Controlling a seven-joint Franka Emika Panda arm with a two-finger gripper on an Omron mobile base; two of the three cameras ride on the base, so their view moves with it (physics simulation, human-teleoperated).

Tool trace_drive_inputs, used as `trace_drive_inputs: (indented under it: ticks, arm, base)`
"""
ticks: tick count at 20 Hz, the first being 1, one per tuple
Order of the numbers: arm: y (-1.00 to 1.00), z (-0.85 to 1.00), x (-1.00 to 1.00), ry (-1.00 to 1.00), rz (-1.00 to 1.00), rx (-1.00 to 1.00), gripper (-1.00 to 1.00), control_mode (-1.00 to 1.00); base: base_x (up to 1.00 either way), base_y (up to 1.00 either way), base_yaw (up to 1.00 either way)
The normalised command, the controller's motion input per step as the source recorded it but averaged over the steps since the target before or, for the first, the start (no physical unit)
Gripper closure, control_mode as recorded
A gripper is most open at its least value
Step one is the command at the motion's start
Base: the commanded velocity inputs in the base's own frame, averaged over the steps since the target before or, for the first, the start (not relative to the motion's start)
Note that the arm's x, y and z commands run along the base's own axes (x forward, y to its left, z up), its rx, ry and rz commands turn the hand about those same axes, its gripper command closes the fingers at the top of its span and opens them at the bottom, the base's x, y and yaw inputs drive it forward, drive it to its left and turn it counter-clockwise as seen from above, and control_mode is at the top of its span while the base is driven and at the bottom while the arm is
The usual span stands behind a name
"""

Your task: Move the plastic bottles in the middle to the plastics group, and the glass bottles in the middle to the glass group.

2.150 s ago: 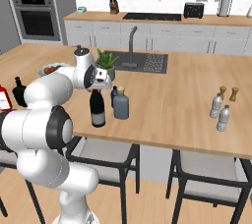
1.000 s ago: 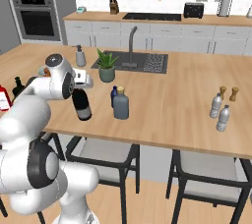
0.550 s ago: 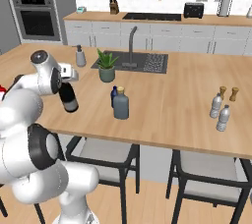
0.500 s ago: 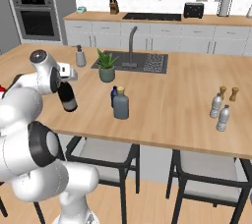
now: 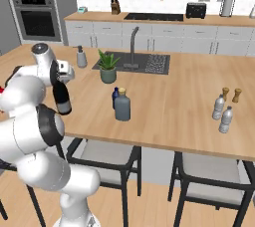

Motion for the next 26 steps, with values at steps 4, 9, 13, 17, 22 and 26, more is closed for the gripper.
trace_drive_inputs:
  ticks: [4, 9, 13, 17, 22, 26]
  arm:
    - [0.18, -0.12, 0.04, 0.01, 0.02, 0.0, 1.0, -1.0]
    - [0.34, -0.1, 0.0, 0.01, 0.03, 0.0, 1.0, -1.0]
    - [0.48, 0.0, 0.0, 0.0, 0.02, 0.0, 1.0, -1.0]
    - [0.52, 0.0, 0.01, 0.0, 0.0, 0.0, 1.0, -1.0]
    - [0.6, 0.0, 0.14, 0.0, 0.0, 0.0, 1.0, -1.0]
    - [0.43, 0.0, 0.03, 0.0, 0.0, 0.0, 1.0, -1.0]
  base:
    - [0.0, 0.0, 0.0]
    - [0.0, 0.0, 0.0]
    - [0.0, 0.0, 0.0]
    - [0.0, 0.0, 0.0]
    - [0.0, 0.0, 0.0]
    - [0.0, 0.0, 0.0]
